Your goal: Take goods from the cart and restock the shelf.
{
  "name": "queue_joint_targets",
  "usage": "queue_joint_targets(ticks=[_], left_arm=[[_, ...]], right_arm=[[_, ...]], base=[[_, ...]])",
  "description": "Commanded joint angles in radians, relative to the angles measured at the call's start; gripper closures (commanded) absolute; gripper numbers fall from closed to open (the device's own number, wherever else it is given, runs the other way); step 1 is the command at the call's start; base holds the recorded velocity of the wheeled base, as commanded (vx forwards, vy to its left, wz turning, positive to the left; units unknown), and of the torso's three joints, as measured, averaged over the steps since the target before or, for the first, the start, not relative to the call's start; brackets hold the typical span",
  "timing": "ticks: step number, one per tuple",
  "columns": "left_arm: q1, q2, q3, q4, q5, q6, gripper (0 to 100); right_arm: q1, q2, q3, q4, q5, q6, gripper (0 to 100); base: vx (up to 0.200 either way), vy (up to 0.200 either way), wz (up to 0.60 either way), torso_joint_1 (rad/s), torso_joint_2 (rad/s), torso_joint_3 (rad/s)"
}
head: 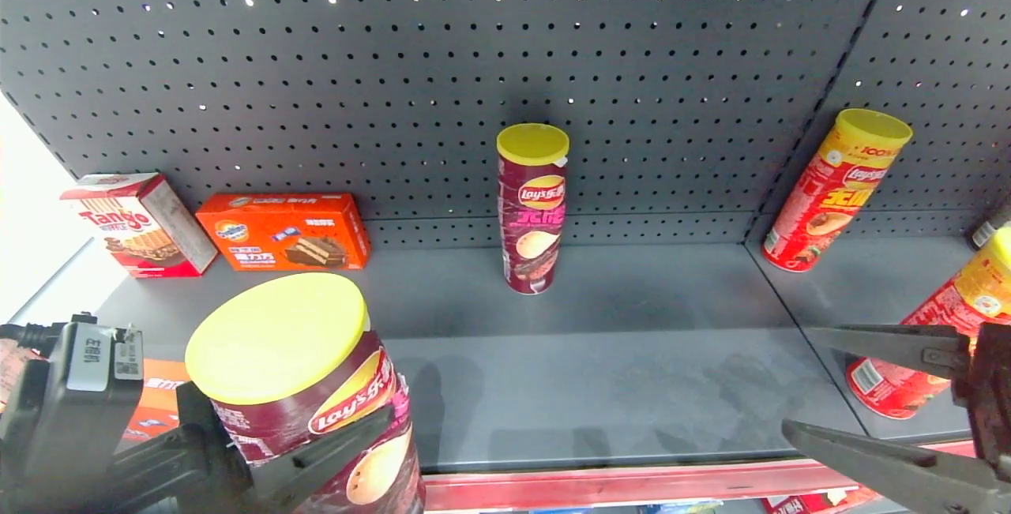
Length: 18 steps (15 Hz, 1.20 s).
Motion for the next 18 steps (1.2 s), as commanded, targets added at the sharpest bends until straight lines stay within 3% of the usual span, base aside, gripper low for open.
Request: queue_joint_targets(ticks=[1, 4, 6, 10, 14, 15, 18], left_arm=[[0.003, 0.001, 0.003, 0.001, 0.001, 0.000, 100], [0.006, 0.001, 0.004, 0.001, 0.001, 0.000, 100], [0.012, 0.001, 0.006, 0.002, 0.001, 0.000, 100], [0.012, 0.003, 0.007, 0.002, -0.001, 0.000, 100], [0.012, 0.003, 0.006, 0.002, -0.003, 0.000, 100], [0.012, 0.003, 0.006, 0.001, -0.003, 0.000, 100], [0.012, 0.001, 0.006, 0.001, -0.003, 0.000, 100]], right_arm=[[-0.001, 0.136, -0.038, -0.029, -0.001, 0.002, 0], [-0.036, 0.271, -0.064, -0.127, -0.001, -0.007, 0], [-0.099, 0.412, -0.085, -0.355, 0.049, -0.012, 0], [-0.194, 0.563, -0.219, -0.409, 0.163, -0.083, 0], [-0.258, 0.687, -0.278, -0.529, 0.395, -0.176, 0], [-0.280, 0.735, -0.283, -0.604, 0.497, -0.182, 0], [-0.289, 0.830, -0.346, -0.664, 0.594, -0.181, 0]], base=[[0.000, 0.000, 0.00, 0.000, 0.00, 0.000], [0.000, 0.000, 0.00, 0.000, 0.00, 0.000], [0.000, 0.000, 0.00, 0.000, 0.00, 0.000], [0.000, 0.000, 0.00, 0.000, 0.00, 0.000], [0.000, 0.000, 0.00, 0.000, 0.00, 0.000], [0.000, 0.000, 0.00, 0.000, 0.00, 0.000], [0.000, 0.000, 0.00, 0.000, 0.00, 0.000]])
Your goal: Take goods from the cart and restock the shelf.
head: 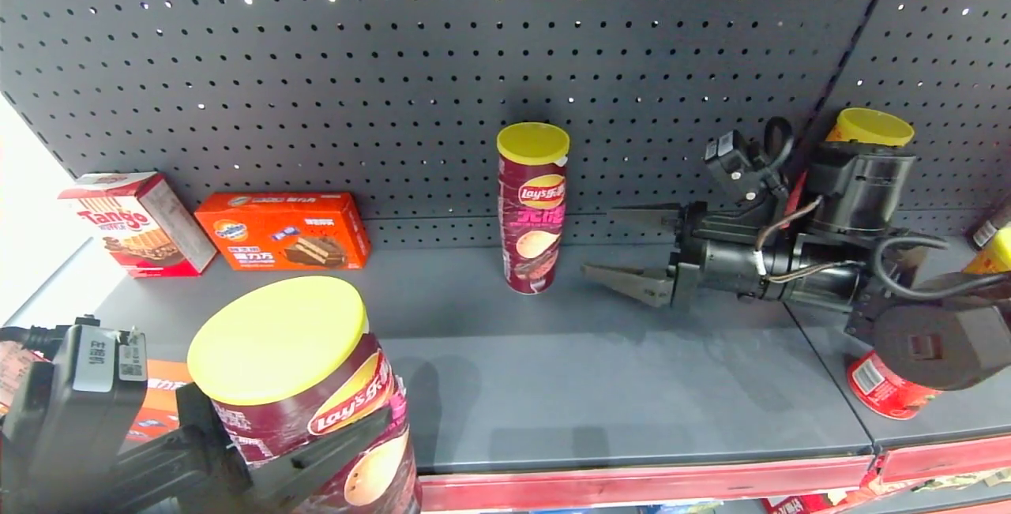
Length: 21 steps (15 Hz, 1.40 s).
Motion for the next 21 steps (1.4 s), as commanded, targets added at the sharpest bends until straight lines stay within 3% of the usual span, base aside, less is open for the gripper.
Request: queue_joint_targets(ticks=[1, 9, 18, 21], left_arm=[[0.000, 0.001, 0.000, -0.002, -0.001, 0.000, 100], [0.000, 0.001, 0.009, 0.000, -0.001, 0.000, 100], [0.000, -0.007, 0.026, 0.001, -0.001, 0.000, 100], [0.008, -0.016, 0.026, 0.000, 0.001, 0.000, 100]], right_arm=[[-0.011, 0.115, -0.075, -0.009, 0.032, 0.000, 0], [0.012, 0.276, -0.270, -0.009, 0.035, 0.001, 0], [0.066, 0.299, -0.270, -0.009, 0.024, 0.001, 0], [0.084, 0.261, -0.203, -0.011, 0.024, -0.002, 0]], base=[[0.000, 0.000, 0.00, 0.000, 0.00, 0.000], [0.000, 0.000, 0.00, 0.000, 0.00, 0.000], [0.000, 0.000, 0.00, 0.000, 0.00, 0.000], [0.000, 0.000, 0.00, 0.000, 0.00, 0.000]])
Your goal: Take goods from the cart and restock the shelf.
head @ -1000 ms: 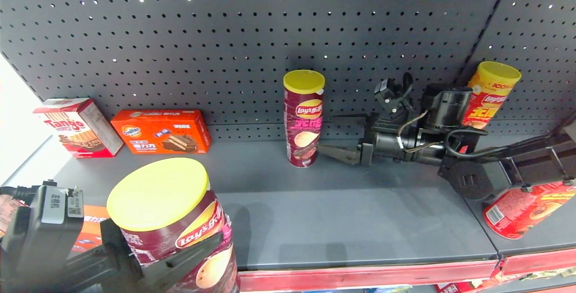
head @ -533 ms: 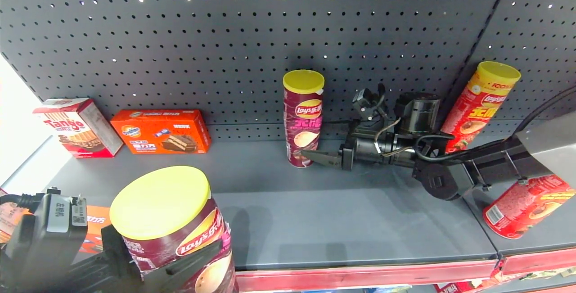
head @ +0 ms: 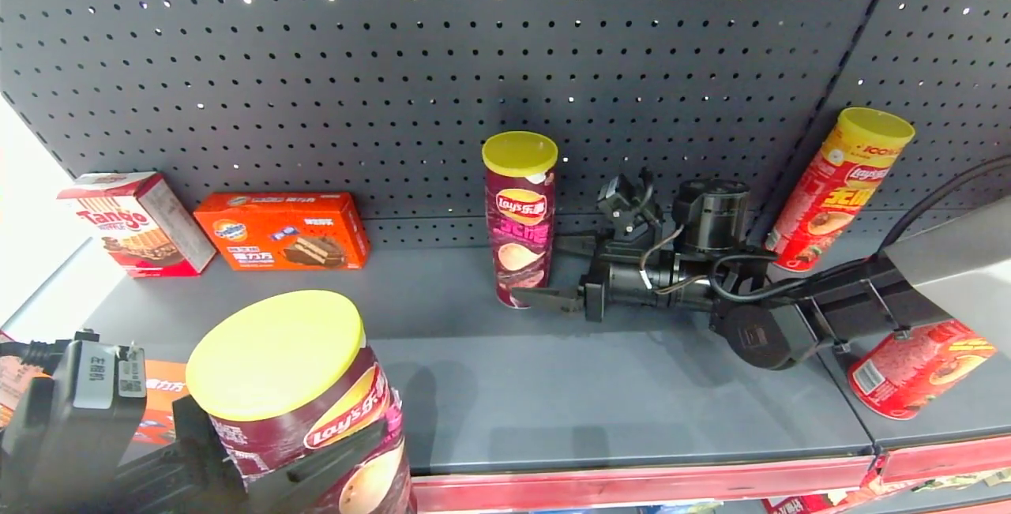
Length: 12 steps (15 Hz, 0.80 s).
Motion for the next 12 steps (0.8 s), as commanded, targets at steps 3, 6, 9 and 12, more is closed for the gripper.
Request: queue_joint_targets(ticks=[3, 6, 9, 12], left_arm=[[0.011, -0.019, 0.000, 0.001, 0.002, 0.000, 100], [0.011, -0.016, -0.003, 0.001, -0.001, 0.000, 100], [0.011, -0.016, -0.003, 0.001, 0.000, 0.000, 100], [0.012, -0.014, -0.002, 0.001, 0.002, -0.002, 100]], right_arm=[[0.002, -0.091, 0.098, -0.001, -0.004, -0.012, 0], [-0.018, -0.077, 0.066, 0.001, -0.057, -0.010, 0], [-0.001, -0.034, -0.017, 0.011, -0.105, -0.010, 0], [0.024, 0.012, -0.060, 0.013, -0.128, -0.009, 0]], base=[[0.000, 0.000, 0.00, 0.000, 0.00, 0.000], [0.000, 0.000, 0.00, 0.000, 0.00, 0.000], [0.000, 0.000, 0.00, 0.000, 0.00, 0.000], [0.000, 0.000, 0.00, 0.000, 0.00, 0.000]])
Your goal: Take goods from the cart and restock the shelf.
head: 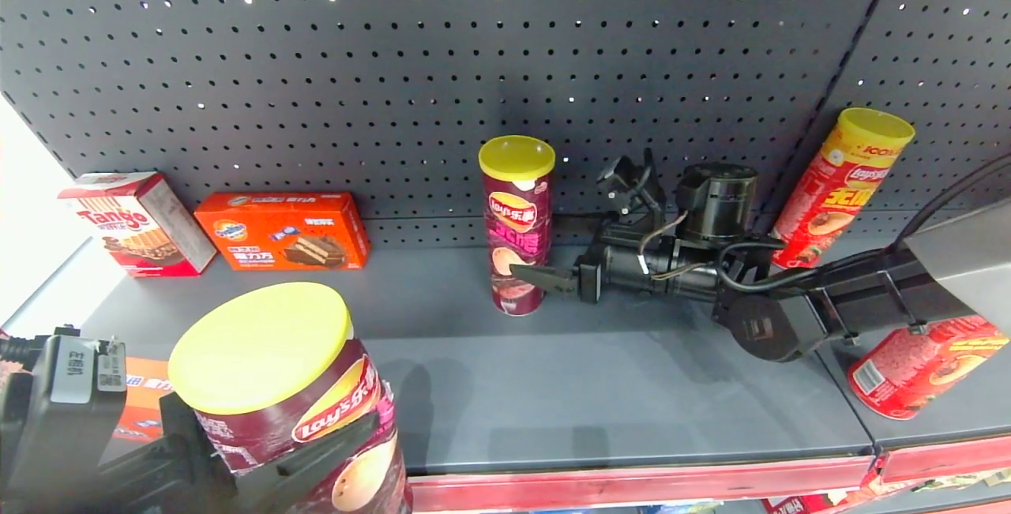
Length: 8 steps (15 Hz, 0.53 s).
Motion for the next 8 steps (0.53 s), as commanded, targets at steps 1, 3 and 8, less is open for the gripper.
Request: queue_joint_targets(ticks=[1, 3, 8], left_arm=[[0.000, 0.001, 0.001, 0.000, 0.000, 0.002, 100], [0.002, 0.001, 0.003, 0.000, 0.000, 0.000, 100], [0.006, 0.000, 0.006, 0.000, 0.002, 0.000, 100]], right_arm=[[0.019, 0.045, -0.046, -0.001, -0.007, 0.000, 0], [0.031, 0.070, -0.079, -0.001, -0.039, 0.003, 0], [0.040, 0.134, -0.151, -0.017, -0.082, 0.001, 0]], base=[[0.000, 0.000, 0.00, 0.000, 0.00, 0.000], [0.000, 0.000, 0.00, 0.000, 0.00, 0.000], [0.000, 0.000, 0.00, 0.000, 0.00, 0.000]])
